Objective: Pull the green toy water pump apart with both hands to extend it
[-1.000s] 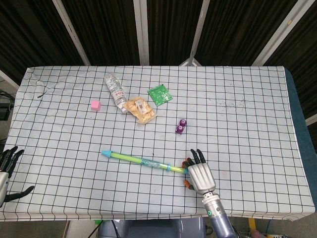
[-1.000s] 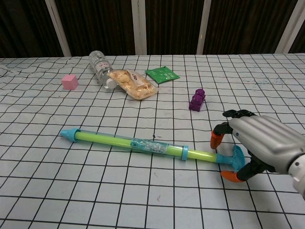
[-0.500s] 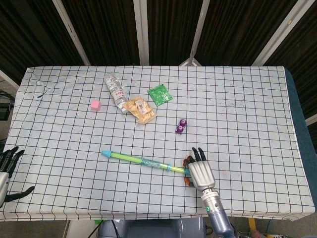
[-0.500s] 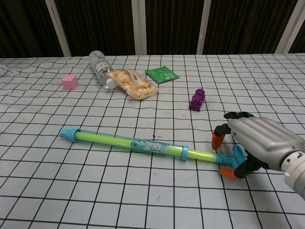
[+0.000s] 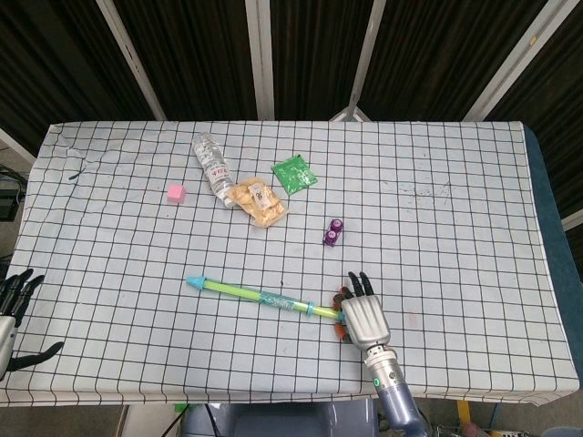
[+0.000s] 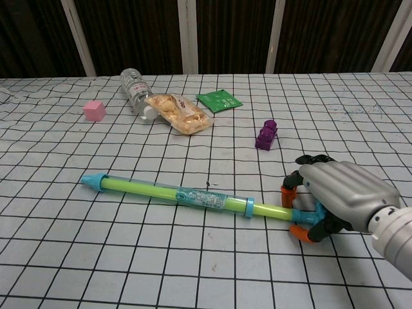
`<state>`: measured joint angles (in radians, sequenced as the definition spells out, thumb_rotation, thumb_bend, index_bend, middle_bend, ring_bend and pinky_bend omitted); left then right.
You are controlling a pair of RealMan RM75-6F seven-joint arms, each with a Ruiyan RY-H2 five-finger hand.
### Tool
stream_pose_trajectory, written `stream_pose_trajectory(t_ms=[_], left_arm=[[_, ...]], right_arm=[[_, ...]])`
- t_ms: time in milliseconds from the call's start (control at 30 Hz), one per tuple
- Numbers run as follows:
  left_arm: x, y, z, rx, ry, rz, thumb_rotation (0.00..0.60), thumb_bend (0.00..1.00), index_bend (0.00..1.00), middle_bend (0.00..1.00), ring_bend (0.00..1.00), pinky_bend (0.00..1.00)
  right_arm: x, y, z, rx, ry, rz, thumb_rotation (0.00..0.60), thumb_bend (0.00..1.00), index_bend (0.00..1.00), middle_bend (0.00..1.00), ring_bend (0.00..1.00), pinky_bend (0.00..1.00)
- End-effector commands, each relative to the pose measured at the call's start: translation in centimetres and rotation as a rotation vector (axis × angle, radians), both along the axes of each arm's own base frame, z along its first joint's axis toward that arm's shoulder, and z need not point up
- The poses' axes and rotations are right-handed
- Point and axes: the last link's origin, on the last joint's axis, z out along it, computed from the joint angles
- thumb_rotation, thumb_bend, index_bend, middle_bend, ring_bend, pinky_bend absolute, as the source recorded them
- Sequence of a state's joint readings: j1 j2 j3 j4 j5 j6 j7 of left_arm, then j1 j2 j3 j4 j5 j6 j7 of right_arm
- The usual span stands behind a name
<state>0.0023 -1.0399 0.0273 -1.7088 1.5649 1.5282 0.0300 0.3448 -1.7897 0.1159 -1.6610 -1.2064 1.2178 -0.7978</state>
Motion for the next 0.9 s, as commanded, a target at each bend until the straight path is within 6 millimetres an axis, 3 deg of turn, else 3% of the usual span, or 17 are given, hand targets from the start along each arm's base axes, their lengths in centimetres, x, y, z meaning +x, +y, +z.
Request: stream_pose_trajectory(t_ms=[33, 300, 700, 900], left_arm=[[0.0, 0.0, 0.0, -0.001, -0.001, 0.000, 0.600, 0.11, 0.02, 0.00, 0.00, 0.00], [0.0, 0.0, 0.0, 0.002, -0.005, -0.003, 0.600, 0.11, 0.02, 0.00, 0.00, 0.00], [0.3, 0.3, 0.0, -0.005, -0.003, -0.017, 0.600, 0.11, 0.03, 0.00, 0.00, 0.00], [1.5, 1.5, -0.2, -0.030, 0.032, -0.062, 0.600, 0.11, 0.04, 0.00, 0.00, 0.00]], right_arm=[[0.1, 0.0, 0.0, 0.000, 0.006, 0.001, 0.600, 0.38, 0.50, 0.35, 0.00, 0.00], [0.1, -0.2, 0.0, -0.004, 0.004, -0.009, 0.600, 0.49, 0.60, 0.36, 0.00, 0.00], [0.6, -0.7, 2.0, -0.023, -0.029, 0.036, 0.600, 0.50, 0.62, 0.37, 0.00, 0.00], [0.3, -1.1, 2.9, -0.010, -0.019, 0.067, 0.600, 0.50, 0.62, 0.37, 0.00, 0.00]])
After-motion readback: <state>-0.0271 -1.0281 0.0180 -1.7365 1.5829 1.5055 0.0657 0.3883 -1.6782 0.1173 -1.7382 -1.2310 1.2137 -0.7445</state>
